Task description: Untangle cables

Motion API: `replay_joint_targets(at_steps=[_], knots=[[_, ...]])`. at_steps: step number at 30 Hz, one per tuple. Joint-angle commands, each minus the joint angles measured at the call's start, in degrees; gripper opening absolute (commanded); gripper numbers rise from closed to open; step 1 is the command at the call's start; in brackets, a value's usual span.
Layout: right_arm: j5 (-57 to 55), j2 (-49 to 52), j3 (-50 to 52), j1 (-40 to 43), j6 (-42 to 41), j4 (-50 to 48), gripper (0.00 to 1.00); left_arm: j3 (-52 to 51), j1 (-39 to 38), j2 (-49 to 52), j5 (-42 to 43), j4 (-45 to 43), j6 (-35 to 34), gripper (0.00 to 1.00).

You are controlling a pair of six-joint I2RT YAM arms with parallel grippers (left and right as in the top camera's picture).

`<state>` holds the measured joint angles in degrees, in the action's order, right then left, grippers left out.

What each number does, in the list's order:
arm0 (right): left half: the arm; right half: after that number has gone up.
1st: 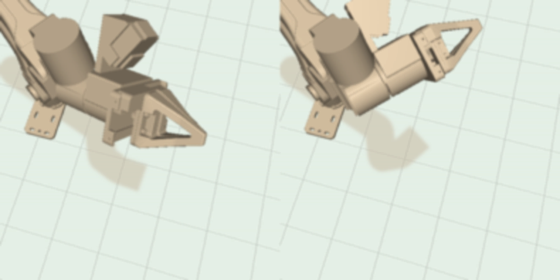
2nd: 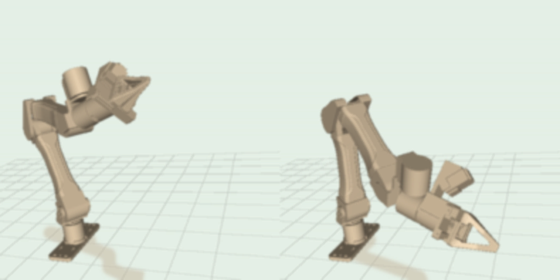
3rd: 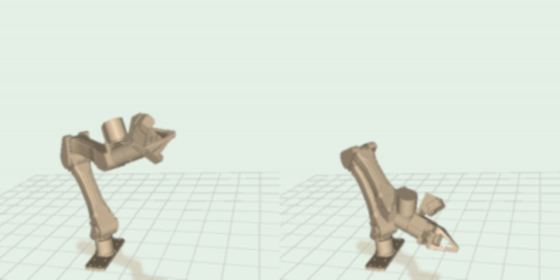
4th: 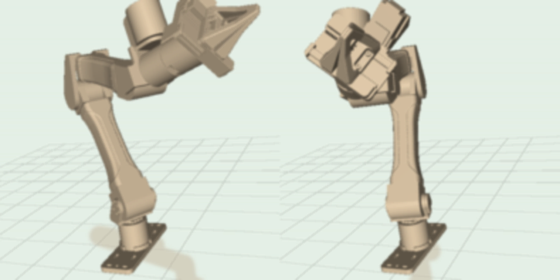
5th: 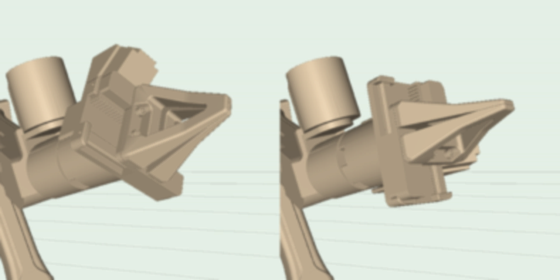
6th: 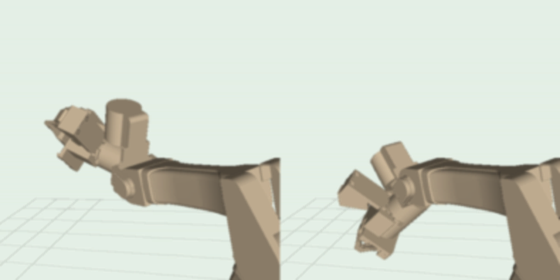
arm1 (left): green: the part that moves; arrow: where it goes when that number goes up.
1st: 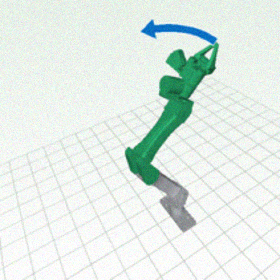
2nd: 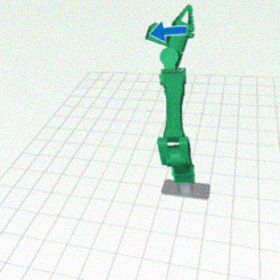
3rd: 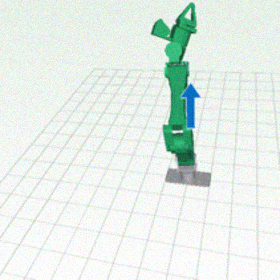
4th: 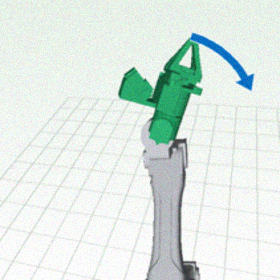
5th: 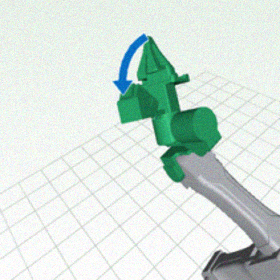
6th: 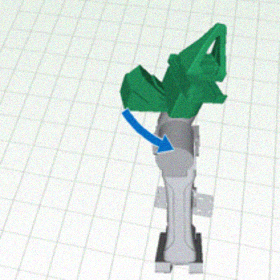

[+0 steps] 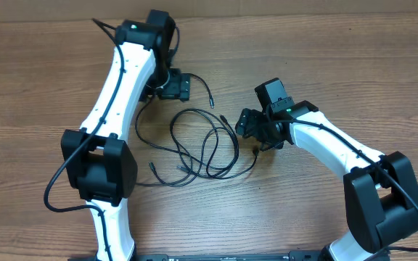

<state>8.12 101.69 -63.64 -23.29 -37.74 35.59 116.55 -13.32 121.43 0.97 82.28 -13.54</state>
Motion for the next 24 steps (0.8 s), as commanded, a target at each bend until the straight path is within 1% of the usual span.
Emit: replay_joint_targets(at_steps=[1,2,3,4,5,6,9,13,14,15,16,18,19,20,21,24], knots=[[-0.15,0.35,-0.44,0.13,-0.02,-0.61,0.7,-0.2,2.78,0.7,-4.57,-0.24,-4.72,1.0],[-0.17,0.35,-0.44,0.13,-0.02,-0.79,0.56,-0.2,3.28,0.7,-4.26,-0.22,-5.11,1.0],[-0.2,0.35,-0.44,0.13,-0.02,-0.92,0.46,-0.2,3.5,0.7,-3.87,-0.24,-5.81,1.0],[-0.24,0.35,-0.44,0.15,0.0,-1.07,0.34,-0.2,3.56,0.7,-3.85,-0.26,-6.47,1.0],[-0.39,0.35,-0.46,0.15,0.0,-1.46,0.15,-0.2,3.56,0.7,-4.0,-0.26,-6.4,1.0],[-0.37,0.35,-0.46,0.15,-0.02,-1.99,0.04,-0.2,3.56,0.7,-3.98,-0.26,-6.4,0.99],[-0.02,0.26,-1.75,0.15,-0.02,-2.01,0.04,-0.2,3.56,0.72,-3.98,-0.26,-6.4,1.0],[9.14,-0.46,-8.39,0.13,0.0,2.27,0.05,-0.2,3.56,0.7,-3.98,-0.26,-6.4,0.99],[11.19,-0.5,-9.99,0.07,0.0,3.19,0.14,-0.2,3.56,0.72,-3.98,-0.26,-6.4,0.99],[12.9,-0.5,-11.1,-0.11,-0.02,3.67,0.27,-0.2,3.56,0.7,-3.98,-0.26,-6.4,1.0],[14.36,-0.5,-11.45,-0.37,-0.02,3.56,0.33,-0.2,3.56,0.72,-3.98,-0.26,-6.4,0.99],[14.91,-0.42,-11.37,-1.09,-0.46,3.61,0.37,-0.2,3.56,0.72,-3.98,-0.26,-6.4,1.0],[14.23,-0.13,-10.97,-1.7,-0.46,3.54,0.37,-0.2,3.56,0.7,-3.98,-0.26,-6.4,0.99],[13.07,0.17,-10.58,-2.32,-1.22,3.52,0.41,-0.2,3.56,0.7,-3.98,-0.26,-6.4,1.0],[10.95,0.66,-9.84,-3.15,-3.21,3.39,0.44,-0.2,3.56,0.72,-3.98,-0.26,-6.4,1.0],[6.34,1.88,-7.8,-5.42,-9.35,1.64,0.45,-0.2,3.56,0.72,-3.98,-0.26,-6.4,1.0]])
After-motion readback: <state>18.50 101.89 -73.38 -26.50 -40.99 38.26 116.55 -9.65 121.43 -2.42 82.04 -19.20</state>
